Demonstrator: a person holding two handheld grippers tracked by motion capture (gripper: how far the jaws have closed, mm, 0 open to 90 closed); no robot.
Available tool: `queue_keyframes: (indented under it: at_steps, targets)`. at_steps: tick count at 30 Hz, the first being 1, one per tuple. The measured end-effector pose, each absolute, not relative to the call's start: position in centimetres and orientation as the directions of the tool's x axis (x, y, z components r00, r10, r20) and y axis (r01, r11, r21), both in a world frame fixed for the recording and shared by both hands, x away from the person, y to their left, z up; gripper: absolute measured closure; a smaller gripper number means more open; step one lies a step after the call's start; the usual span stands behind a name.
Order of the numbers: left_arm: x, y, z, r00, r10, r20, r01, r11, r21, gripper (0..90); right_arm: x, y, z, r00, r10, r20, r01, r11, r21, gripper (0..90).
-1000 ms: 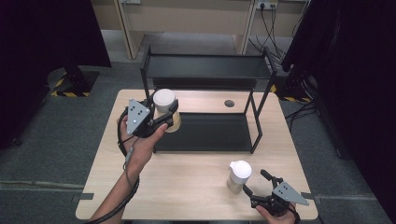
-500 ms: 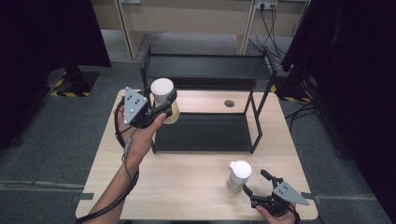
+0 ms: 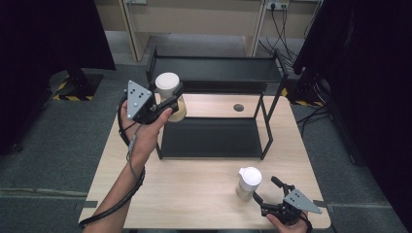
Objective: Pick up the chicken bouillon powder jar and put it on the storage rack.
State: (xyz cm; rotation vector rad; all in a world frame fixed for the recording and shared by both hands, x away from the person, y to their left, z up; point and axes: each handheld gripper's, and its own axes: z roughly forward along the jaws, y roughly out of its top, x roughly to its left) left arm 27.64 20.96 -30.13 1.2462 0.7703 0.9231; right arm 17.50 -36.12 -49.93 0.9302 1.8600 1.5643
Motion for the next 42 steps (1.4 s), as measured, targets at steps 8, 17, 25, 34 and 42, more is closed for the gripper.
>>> queue_keyframes:
  at_steps: [8,17,25,34,42]
  targets:
    - [28.0,20.9,-28.9,0.433,0.902,0.003,-0.158,0.072,0.985,33.0,17.5,-36.1,-49.9,-0.621,0.783,0.031,0.167,0.093,0.982,8.0]
    - [28.2,20.9,-27.4,0.429,0.903,0.000,-0.159,0.076,0.984,33.0,17.5,-36.1,-49.9,-0.620,0.784,0.032,0.166,0.091,0.982,8.0]
    - [28.3,20.7,-25.9,0.424,0.906,0.008,-0.166,0.069,0.984,33.0,17.5,-36.1,-50.0,-0.620,0.784,0.032,0.165,0.090,0.982,8.0]
    - [28.6,20.4,-24.6,0.416,0.909,0.016,-0.172,0.062,0.983,33.0,17.5,-36.1,-50.0,-0.620,0.784,0.034,0.165,0.089,0.982,7.9]
    - [29.0,20.2,-23.7,0.407,0.914,0.015,-0.170,0.059,0.984,33.0,17.5,-36.1,-50.0,-0.620,0.784,0.034,0.165,0.088,0.982,7.9]
